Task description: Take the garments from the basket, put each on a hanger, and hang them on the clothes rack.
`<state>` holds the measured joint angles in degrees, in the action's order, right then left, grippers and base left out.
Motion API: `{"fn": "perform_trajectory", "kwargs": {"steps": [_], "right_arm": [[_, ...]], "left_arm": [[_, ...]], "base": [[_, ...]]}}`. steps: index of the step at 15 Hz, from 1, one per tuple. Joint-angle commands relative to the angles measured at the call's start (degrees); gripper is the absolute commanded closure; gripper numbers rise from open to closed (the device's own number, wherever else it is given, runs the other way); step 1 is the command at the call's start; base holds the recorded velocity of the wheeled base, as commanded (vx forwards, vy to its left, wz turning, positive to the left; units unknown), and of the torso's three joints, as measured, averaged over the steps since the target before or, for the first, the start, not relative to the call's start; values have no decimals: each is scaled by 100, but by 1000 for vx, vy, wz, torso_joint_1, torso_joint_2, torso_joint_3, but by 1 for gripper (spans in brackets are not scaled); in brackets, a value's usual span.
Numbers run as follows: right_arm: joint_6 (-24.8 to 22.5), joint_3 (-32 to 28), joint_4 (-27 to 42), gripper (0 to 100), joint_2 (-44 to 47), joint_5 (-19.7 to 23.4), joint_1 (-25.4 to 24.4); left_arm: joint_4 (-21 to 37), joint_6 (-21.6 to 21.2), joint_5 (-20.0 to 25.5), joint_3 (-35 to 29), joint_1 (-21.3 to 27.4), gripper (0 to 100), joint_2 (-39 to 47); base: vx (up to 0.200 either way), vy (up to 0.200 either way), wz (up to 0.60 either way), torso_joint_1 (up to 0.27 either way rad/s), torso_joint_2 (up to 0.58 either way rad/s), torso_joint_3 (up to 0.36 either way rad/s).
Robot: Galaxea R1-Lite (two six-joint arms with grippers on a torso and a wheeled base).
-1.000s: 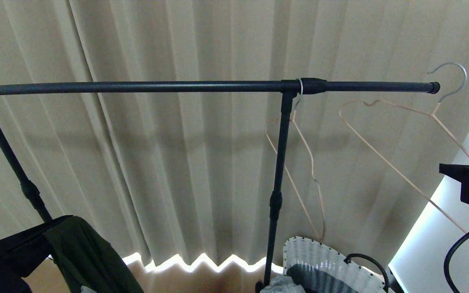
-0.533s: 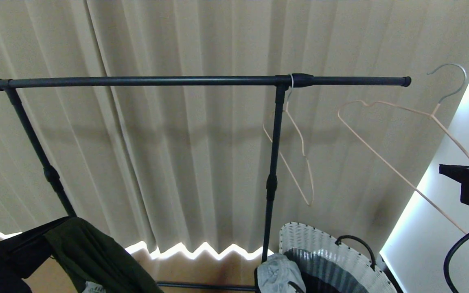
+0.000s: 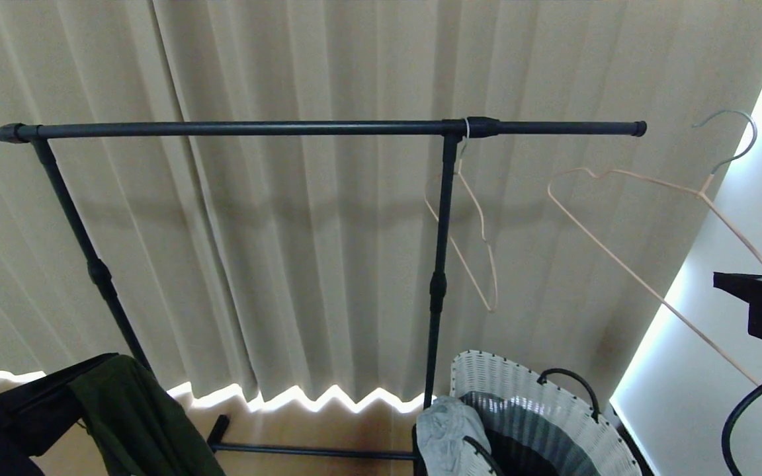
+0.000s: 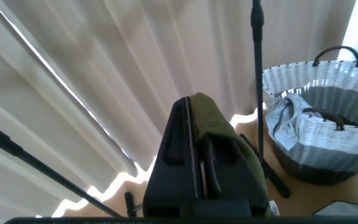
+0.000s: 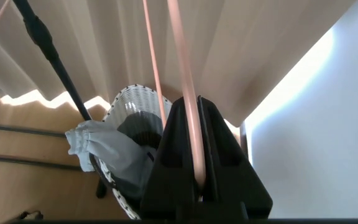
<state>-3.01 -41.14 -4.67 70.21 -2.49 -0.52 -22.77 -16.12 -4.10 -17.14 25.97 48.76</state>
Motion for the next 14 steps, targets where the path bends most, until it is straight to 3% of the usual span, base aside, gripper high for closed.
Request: {"fn": "perform_trajectory", "kwargs": {"steps": [1,14], "right_arm": [[2,19,1,100,11,3,0],[11,107,-34,100,-16,-6,44]], "left_arm": [[1,3,-3,0,14,100,-25],[1,12,-3,35,14,100,-25]], "base": [[0,200,0,-2,2,2],[0,200,0,3,2,2]]}}
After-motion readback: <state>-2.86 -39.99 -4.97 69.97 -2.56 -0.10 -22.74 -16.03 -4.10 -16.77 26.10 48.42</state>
